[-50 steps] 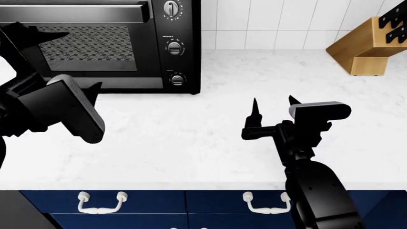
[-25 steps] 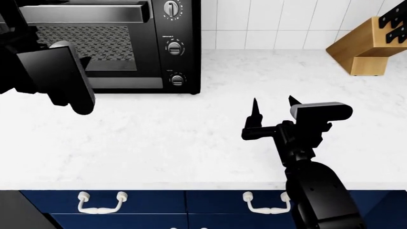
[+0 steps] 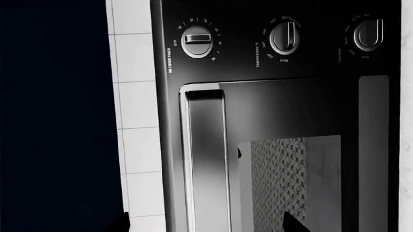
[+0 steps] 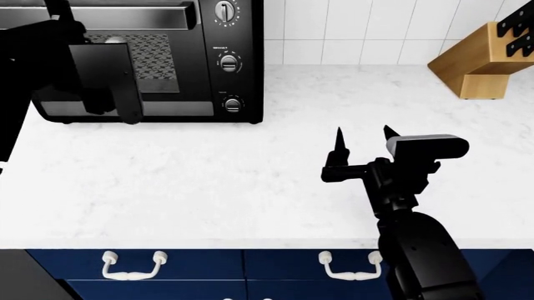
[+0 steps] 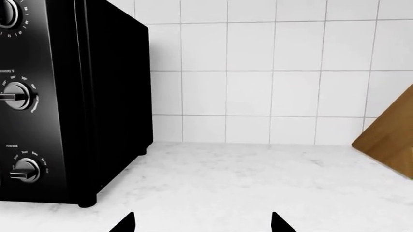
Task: Open the toaster oven door.
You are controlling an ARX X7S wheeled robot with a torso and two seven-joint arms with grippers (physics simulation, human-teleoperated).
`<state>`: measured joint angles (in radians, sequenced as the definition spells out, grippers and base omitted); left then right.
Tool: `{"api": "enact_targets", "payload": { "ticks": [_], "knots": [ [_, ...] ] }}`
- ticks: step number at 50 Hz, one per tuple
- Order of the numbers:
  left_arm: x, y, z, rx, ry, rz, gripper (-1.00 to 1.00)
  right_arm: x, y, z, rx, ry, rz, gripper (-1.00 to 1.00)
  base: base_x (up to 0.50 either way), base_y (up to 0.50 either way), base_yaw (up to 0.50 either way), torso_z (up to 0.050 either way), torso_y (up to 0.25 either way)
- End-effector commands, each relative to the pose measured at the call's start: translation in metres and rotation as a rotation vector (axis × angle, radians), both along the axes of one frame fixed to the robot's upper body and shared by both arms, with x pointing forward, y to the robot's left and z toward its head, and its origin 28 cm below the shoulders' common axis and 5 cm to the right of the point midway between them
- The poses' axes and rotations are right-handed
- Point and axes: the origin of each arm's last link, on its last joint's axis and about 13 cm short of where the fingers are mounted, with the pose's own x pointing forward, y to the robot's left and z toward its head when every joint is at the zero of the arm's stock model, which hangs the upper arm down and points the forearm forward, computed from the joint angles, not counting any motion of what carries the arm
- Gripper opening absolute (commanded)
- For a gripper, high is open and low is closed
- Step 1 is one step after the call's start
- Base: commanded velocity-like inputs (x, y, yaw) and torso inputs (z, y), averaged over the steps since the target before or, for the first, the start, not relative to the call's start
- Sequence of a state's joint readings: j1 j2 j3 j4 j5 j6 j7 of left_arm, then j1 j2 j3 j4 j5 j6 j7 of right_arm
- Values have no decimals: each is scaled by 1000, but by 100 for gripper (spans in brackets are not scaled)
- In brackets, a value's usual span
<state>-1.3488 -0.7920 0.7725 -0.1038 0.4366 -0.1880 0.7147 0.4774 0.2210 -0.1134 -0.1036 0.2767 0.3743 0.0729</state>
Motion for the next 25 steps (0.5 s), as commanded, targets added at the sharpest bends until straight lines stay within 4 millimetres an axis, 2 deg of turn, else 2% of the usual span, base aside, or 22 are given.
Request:
{"api": "enact_targets", "payload": {
  "ticks": [1,25],
  "knots": [
    [21,-6,2,38,15,3,100,0,-2,0,4,-1,-10,100,0,0,0,0,0],
    [52,-7,-2,50,22,36,100,-1,-7,3,3,-4,-31,100,0,0,0,0,0]
  ]
}}
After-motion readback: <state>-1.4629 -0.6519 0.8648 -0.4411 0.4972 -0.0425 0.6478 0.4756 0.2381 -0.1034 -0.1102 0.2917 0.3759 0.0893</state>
